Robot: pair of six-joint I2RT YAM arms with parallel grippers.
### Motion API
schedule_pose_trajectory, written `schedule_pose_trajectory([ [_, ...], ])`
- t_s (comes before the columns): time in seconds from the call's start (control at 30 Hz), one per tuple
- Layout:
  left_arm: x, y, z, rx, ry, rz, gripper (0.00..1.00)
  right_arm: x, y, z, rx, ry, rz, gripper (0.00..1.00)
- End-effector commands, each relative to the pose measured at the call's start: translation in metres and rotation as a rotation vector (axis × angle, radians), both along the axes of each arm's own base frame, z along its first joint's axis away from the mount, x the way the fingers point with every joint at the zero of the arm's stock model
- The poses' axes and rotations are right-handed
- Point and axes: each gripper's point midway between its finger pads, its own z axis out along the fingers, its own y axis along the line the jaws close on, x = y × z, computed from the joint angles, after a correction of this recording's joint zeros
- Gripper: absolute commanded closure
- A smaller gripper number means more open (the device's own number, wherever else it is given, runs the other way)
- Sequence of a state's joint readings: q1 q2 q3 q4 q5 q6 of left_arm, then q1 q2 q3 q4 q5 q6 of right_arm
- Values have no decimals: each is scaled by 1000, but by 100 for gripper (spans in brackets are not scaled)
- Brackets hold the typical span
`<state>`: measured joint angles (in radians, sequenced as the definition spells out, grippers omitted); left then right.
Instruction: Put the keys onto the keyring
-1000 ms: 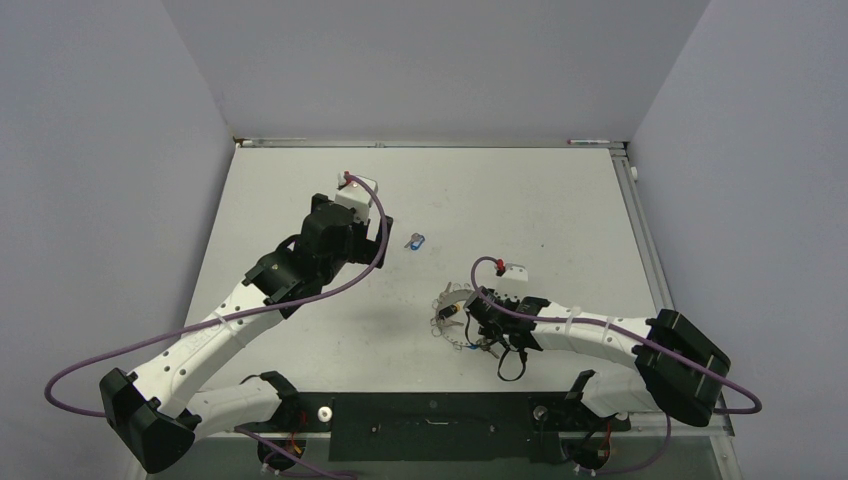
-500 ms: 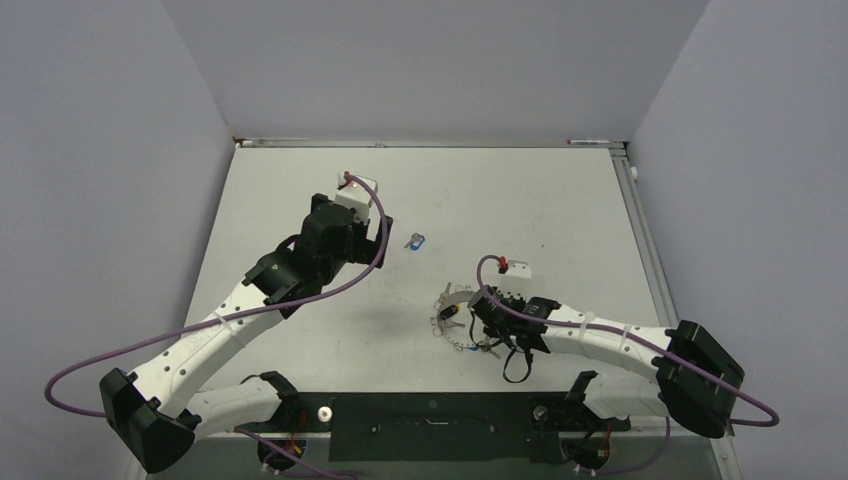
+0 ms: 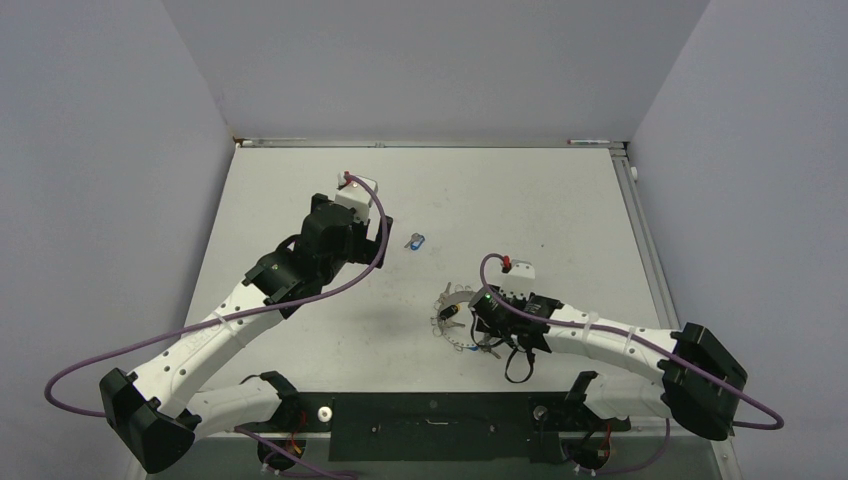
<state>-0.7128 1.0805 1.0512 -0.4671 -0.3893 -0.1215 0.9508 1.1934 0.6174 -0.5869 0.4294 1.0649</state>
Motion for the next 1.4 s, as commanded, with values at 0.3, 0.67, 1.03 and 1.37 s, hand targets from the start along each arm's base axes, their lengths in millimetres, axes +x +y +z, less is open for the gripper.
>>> schedule_pose_trajectory([
  [0.3,1,-2,15,-28,-50,-3,3,1,8,-15,-36,37,-54,54],
  [0.67,-1,-2,19,-32,-59,-8,3,-4,7,-14,-76,46,-47,75],
  [1.03,-1,-3,18,-32,-59,-9,3,-15,19,-2,-36,23,-21,95],
  [1.37,-1,-2,18,-30,-57,-7,3,-4,35,42,5,-127,43,95],
])
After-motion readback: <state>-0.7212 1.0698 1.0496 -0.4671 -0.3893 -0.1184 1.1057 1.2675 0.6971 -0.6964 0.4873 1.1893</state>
